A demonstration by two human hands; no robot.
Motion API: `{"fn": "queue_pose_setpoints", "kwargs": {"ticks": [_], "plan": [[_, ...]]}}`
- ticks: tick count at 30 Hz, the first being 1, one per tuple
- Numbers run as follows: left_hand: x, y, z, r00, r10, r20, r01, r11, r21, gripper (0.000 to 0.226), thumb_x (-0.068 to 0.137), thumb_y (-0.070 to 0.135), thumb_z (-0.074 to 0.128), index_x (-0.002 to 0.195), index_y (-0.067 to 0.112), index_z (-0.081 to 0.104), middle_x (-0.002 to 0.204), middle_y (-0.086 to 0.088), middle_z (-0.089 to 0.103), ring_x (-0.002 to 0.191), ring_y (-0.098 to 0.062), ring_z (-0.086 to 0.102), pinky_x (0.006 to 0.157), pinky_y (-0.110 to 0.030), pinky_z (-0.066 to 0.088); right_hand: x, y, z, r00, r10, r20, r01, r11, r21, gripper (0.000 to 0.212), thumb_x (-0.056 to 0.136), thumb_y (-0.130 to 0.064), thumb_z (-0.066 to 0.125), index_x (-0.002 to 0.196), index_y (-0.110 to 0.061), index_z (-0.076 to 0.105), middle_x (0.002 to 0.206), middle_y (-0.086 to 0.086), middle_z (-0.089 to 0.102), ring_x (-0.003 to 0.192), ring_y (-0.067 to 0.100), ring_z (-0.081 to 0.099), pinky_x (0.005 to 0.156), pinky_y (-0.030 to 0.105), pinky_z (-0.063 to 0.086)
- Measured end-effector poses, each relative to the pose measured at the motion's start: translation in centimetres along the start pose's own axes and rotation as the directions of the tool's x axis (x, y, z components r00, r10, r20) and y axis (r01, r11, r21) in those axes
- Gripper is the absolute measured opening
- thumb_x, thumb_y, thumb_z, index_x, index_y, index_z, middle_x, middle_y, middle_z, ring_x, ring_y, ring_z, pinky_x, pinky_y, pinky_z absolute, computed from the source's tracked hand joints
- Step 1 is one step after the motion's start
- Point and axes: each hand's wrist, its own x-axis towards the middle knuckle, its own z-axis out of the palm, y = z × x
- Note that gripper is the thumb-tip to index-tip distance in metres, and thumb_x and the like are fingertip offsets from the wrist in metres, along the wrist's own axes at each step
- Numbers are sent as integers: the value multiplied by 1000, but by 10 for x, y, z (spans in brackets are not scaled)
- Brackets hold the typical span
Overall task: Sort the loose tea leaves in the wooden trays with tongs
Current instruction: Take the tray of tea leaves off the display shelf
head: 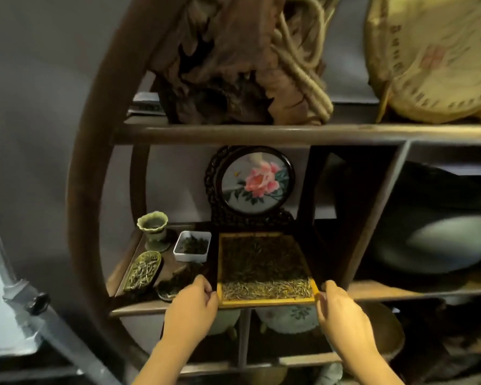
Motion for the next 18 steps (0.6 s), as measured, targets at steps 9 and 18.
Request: {"fn": "queue_pose_setpoints", "kwargs": {"ticks": [9,18], "plan": [[-2,-10,23,999,-49,9,50,996,-70,8,95,30,50,96,23,54,68,3,64,69,-15,61,60,-36,48,8,1,26,996,62,-67,-42,962,270,11,97,-22,47,93,-11,48,69,5,60,57,22,57,48,32,43],[-4,-10,33,998,-65,14,67,974,-215,10,95,20,49,86,25,51,70,5,68,60,-4,64,66,-38,55,1,3,31,987,128,-99,-72,896,438,16,96,-22,50,100,-8,57,72,3,65,62,16,60,57,39,53]]}}
